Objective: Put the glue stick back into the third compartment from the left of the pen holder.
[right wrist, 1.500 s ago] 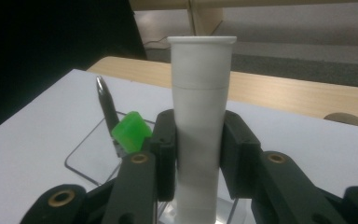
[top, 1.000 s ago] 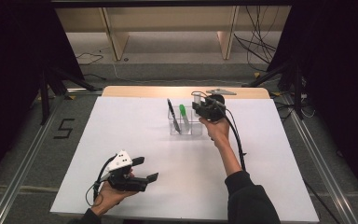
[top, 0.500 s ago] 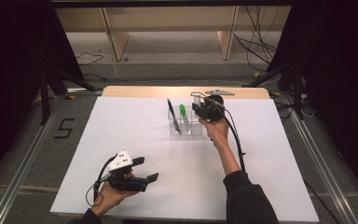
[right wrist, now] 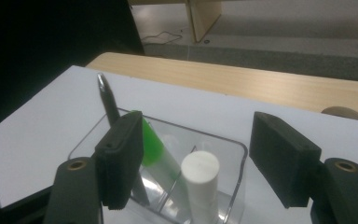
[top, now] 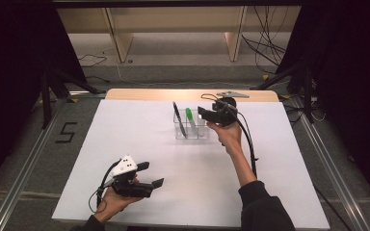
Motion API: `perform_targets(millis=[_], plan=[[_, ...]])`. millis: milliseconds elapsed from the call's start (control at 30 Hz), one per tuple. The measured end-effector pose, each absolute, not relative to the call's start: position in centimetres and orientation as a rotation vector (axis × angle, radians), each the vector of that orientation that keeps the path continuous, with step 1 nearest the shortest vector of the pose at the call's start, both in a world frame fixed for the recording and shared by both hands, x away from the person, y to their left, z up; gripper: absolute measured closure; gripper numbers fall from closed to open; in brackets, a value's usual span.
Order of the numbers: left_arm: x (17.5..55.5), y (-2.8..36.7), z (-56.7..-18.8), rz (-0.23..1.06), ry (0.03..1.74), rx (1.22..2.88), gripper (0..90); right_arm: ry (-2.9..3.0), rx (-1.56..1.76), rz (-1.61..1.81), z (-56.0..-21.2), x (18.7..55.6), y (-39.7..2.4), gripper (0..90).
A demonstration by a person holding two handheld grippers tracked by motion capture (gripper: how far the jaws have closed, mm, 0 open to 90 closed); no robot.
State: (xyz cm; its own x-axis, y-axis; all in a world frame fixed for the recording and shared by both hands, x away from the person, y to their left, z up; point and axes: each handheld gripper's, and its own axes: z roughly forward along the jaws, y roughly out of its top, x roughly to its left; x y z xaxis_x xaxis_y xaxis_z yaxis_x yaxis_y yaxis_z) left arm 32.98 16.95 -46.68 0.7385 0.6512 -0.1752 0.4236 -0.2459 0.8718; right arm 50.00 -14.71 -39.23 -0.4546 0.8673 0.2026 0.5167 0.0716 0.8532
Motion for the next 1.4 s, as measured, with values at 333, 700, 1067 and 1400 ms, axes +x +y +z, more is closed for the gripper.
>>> perform_targets(millis=[333,700,1067,1400], plan=[[33.1,17.1,-46.7,0.26,0.843,1.873,15.8,2.069,1.265,1.384,-38.6,46.5,-14.9,32.7],[33.1,17.2,-46.7,0.248,0.853,1.858,15.8,2.099,1.199,1.454,-39.1,42.5,-15.7,31.3],[33.2,17.4,-46.6,0.238,0.862,1.836,15.8,2.105,1.198,1.517,-40.5,39.4,-16.9,30.2],[33.3,17.4,-46.7,0.233,0.864,1.84,15.8,2.147,1.181,1.543,-42.2,36.9,-17.6,29.6]])
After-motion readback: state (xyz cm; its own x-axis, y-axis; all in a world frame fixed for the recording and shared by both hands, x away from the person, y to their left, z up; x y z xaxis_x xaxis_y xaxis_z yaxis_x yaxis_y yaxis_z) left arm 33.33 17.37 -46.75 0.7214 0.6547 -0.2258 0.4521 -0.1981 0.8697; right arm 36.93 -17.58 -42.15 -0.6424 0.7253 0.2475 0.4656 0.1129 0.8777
